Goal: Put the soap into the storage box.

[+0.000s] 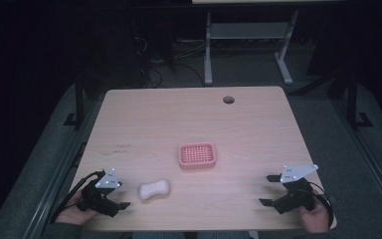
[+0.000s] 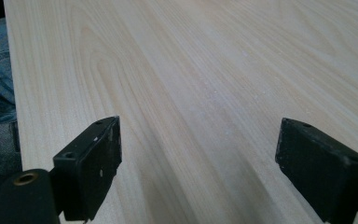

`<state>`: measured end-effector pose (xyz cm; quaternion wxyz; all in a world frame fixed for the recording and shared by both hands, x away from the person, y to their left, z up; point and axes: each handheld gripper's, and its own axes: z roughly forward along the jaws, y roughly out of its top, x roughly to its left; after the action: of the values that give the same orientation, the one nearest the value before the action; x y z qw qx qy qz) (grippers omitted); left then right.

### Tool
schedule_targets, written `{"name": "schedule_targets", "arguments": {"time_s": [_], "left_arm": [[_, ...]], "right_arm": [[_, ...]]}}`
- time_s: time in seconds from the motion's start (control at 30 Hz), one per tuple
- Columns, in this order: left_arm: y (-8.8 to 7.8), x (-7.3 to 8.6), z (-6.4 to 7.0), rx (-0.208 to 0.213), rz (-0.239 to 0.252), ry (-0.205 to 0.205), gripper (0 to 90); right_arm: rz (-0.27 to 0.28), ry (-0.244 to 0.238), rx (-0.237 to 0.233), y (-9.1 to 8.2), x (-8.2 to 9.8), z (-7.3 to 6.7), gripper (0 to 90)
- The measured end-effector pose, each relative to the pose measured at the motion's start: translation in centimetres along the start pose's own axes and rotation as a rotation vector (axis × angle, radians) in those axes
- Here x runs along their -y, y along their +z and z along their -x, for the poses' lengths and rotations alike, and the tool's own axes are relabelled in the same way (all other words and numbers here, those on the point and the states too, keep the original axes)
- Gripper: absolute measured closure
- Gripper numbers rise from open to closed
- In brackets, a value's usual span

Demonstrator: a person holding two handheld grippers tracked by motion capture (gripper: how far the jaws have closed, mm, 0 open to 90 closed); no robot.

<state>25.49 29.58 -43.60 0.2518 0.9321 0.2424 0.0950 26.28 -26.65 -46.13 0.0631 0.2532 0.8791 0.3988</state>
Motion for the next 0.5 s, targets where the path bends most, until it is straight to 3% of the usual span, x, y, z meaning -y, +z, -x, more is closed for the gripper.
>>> {"name": "schedule_targets", "arguments": {"time_s": [0.5], "left_arm": [[0.19, -0.79, 0.58, 0.006, 0.002, 0.030, 24.7]], "right_arm": [[0.000, -0.002, -0.002, 0.02, -0.02, 0.02, 14.0]]}}
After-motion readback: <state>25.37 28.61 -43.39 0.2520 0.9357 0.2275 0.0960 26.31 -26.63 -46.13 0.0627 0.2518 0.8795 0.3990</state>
